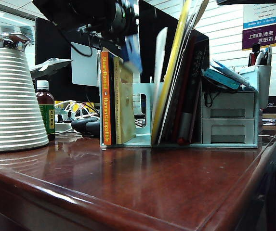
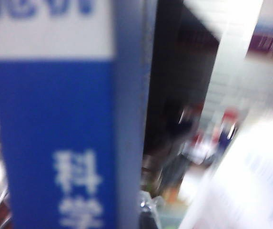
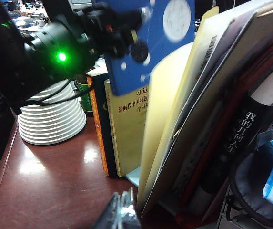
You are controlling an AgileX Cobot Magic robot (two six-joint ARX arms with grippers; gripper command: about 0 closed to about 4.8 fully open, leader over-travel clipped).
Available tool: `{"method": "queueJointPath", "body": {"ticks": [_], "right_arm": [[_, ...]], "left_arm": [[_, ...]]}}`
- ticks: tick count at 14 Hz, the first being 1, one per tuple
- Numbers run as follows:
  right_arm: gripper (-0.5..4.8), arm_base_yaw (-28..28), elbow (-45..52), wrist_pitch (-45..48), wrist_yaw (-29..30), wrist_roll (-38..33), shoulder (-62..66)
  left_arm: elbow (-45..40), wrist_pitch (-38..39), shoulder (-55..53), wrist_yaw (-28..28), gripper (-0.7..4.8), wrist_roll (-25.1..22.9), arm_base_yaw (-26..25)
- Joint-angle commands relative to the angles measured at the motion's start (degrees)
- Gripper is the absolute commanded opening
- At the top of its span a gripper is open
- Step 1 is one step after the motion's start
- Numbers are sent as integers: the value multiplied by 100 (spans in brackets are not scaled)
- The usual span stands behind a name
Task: Pick up the blue book and put it on the bookshelf.
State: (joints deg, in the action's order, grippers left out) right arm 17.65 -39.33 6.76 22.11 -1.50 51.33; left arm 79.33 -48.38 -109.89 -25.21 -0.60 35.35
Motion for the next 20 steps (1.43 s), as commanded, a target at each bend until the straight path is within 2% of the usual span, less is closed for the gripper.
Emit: {"method": "queueJointPath", "body": {"ticks": [1, 4, 5, 6, 7, 9, 12, 13, 15, 16, 17, 18, 19, 20], "right_arm": [[-5, 4, -22, 122, 20, -24, -26], [-5, 4, -22, 125, 140, -44, -31], [-5, 4, -22, 125, 166, -46, -35], [-5, 4, -22, 125, 212, -46, -42], [-5, 4, -22, 125, 223, -48, -63], [-5, 4, -22, 129, 221, -48, -138], [-5, 4, -22, 127, 203, -44, -192], [-5, 4, -22, 199, 203, -46, -216], [-5, 4, -22, 382, 203, -46, -245], [-5, 4, -22, 400, 201, -44, -243], [-5, 4, -22, 402, 203, -44, -249], [-5, 4, -22, 407, 205, -46, -260], [-5, 4, -22, 431, 205, -46, -271], [-5, 4, -22, 457, 205, -44, -275]], "left_arm": [[68, 164, 72, 90, -6, 175, 13], [68, 212, -76, 116, -5, 315, 11], [70, 310, -151, 334, 30, 459, 7], [70, 398, -234, 516, 129, 612, 7], [83, 553, -321, 511, 187, 780, 11], [90, 798, -450, 511, 185, 988, 13], [90, 798, -468, 509, 185, 1001, 13], [90, 400, -155, 481, 183, 341, 13], [87, 522, 382, 459, 183, 26, 13], [87, 785, 737, 446, 183, -13, 13], [87, 1414, 1209, 479, 165, 0, 13], [87, 1974, 1456, 632, 108, 74, 13], [83, 3145, 1792, 769, 49, 509, 72], [26, 3718, 1912, 730, 50, 678, 214]]}}
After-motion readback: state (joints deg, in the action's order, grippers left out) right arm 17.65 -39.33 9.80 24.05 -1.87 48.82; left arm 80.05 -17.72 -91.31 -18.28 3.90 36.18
